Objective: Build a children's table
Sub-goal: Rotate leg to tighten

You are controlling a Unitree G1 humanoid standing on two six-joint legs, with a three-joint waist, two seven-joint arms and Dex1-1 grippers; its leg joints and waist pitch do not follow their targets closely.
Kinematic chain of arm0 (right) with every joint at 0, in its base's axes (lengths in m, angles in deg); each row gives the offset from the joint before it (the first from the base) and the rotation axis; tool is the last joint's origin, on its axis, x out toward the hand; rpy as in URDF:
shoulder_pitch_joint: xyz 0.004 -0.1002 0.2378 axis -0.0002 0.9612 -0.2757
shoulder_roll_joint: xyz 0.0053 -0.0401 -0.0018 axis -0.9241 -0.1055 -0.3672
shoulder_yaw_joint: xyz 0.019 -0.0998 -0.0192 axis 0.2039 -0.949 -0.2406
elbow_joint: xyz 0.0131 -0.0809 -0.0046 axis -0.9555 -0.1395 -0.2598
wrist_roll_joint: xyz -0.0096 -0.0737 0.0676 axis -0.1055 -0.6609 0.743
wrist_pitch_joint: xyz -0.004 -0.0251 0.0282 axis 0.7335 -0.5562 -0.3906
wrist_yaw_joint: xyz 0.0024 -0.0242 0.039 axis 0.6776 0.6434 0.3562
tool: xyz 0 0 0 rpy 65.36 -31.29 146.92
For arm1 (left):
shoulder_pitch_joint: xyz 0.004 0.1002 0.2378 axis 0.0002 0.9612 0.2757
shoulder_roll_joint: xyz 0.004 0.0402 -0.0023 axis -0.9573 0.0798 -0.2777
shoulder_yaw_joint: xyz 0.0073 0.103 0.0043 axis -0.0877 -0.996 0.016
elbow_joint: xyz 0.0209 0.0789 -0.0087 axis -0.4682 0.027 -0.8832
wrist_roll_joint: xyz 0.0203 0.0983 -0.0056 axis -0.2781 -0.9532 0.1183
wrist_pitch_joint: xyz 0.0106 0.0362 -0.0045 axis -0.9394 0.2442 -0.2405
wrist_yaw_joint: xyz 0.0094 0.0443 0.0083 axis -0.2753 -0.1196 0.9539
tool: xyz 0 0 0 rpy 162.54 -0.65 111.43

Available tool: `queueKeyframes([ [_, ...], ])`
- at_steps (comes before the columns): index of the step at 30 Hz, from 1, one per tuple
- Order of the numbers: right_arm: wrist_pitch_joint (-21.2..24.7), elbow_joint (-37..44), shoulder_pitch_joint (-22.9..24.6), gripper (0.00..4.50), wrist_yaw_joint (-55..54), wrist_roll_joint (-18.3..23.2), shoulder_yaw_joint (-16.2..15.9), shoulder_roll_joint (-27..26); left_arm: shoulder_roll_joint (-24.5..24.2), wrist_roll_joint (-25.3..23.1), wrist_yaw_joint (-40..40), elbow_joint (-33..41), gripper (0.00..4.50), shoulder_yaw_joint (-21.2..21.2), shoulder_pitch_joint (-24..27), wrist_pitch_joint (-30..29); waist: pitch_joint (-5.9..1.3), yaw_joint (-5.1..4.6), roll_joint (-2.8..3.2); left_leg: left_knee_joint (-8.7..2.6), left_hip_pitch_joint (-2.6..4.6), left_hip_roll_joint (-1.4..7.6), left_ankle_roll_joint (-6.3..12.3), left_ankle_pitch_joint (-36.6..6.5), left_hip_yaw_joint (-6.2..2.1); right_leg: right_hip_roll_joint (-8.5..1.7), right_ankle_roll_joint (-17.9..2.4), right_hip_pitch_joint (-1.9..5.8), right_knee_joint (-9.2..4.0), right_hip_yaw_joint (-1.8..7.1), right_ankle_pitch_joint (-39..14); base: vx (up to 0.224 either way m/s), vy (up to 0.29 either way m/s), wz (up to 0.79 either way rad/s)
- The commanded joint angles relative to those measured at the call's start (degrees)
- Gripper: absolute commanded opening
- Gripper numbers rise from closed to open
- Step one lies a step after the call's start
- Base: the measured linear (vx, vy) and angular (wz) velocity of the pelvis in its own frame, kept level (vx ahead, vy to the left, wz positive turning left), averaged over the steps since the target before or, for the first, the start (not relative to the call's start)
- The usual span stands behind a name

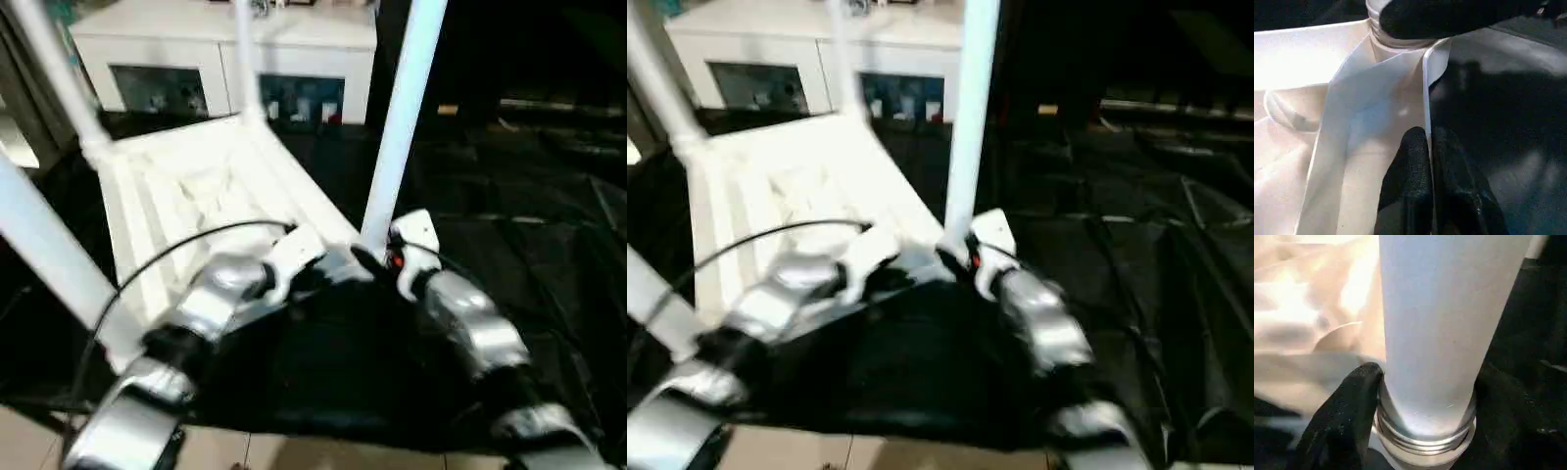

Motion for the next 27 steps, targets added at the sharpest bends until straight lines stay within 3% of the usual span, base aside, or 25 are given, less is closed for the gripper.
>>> queueKeyframes([
  [1, 2.2, -4.19, 1.12, 2.66, -2.0, -1.49, -0.51, -1.24, 1.27, 0.06, -3.96, -1.73, 0.0, 1.72, -0.41, 0.54, -2.84, 0.17, -0.77, -4.57, 0.55, 2.44, -0.55, -15.3, -1.1, -3.46, -10.5, 1.52, -4.99, 1.75, -14.56, 0.0, 0.0, 0.0],
  [3, 1.35, -4.73, 0.75, 2.66, -1.98, -1.71, -0.51, -1.88, 1.63, -0.2, -3.98, -2.26, 0.0, 1.54, -0.68, 0.85, -2.8, 0.29, -0.76, -4.51, 0.48, 2.43, 0.14, -14.91, -1.03, -3.55, -10.67, 1.61, -4.99, 1.75, -13.56, 0.0, 0.0, 0.0],
  [5, -0.42, -5.11, 0.45, 3.21, -1.68, -0.79, 0.21, -2.56, 1.6, -0.73, -3.48, -2.82, 0.0, 0.97, -0.77, 1.43, -2.98, 0.37, -0.58, -4.44, 0.38, 2.43, 0.6, -13.56, -1.01, -3.5, -11.11, 1.8, -4.77, 1.72, -10.78, 0.0, 0.0, 0.0],
  [7, -1.25, -4.41, 0.55, 3.38, -0.71, 0.39, 0.93, -2.52, 1.12, -0.84, -2.65, -2.71, 0.0, 0.5, -0.5, 1.97, -2.96, 0.41, -0.63, -4.43, 0.34, 2.44, 1.1, -13.01, -0.98, -3.47, -11.65, 1.9, -4.64, 1.68, -9.17, 0.0, 0.0, 0.0],
  [11, -2.86, -2.71, 0.79, 3.69, 0.66, 1.04, 1.85, -1.41, 0.0, -0.8, -1.04, -2.2, 0.0, 0.08, 0.16, 2.67, -2.84, 0.44, -0.67, -4.54, 0.35, 2.49, 1.19, -14.36, -1.0, -3.49, -11.69, 1.94, -4.88, 1.64, -10.93, 0.0, 0.0, 0.0],
  [16, -0.72, 4.49, 3.05, 4.01, 12.99, 4.56, 0.73, 3.33, -2.31, -0.42, 3.25, 0.1, 0.0, -0.39, 1.92, 4.03, -2.88, 0.64, -0.7, -4.5, 0.18, 2.74, 2.56, -13.91, -1.08, -3.52, -11.5, 2.12, -4.73, 1.66, -9.66, 0.0, 0.0, 0.0],
  [20, 0.98, 15.53, 8.71, 4.01, 30.69, 8.01, -3.37, 13.03, -7.53, 1.47, 14.27, 6.0, 0.0, -2.53, 5.76, 8.4, -2.81, 1.07, -0.6, -4.44, 0.2, 2.96, 3.91, -12.79, -1.03, -3.55, -11.77, 2.23, -4.68, 1.71, -7.77, 0.0, 0.0, 0.0],
  [27, 0.8, 19.39, 10.84, 4.01, 40.12, 7.77, -5.81, 19.93, -11.16, 5.42, 22.3, 12.34, 0.0, -2.27, 8.75, 7.84, -3.17, 1.68, -0.49, -3.91, 0.18, 3.03, 4.94, -8.67, -0.68, -3.33, -14.61, 2.01, -3.72, 1.52, -0.94, 0.0, 0.0, 0.0],
])
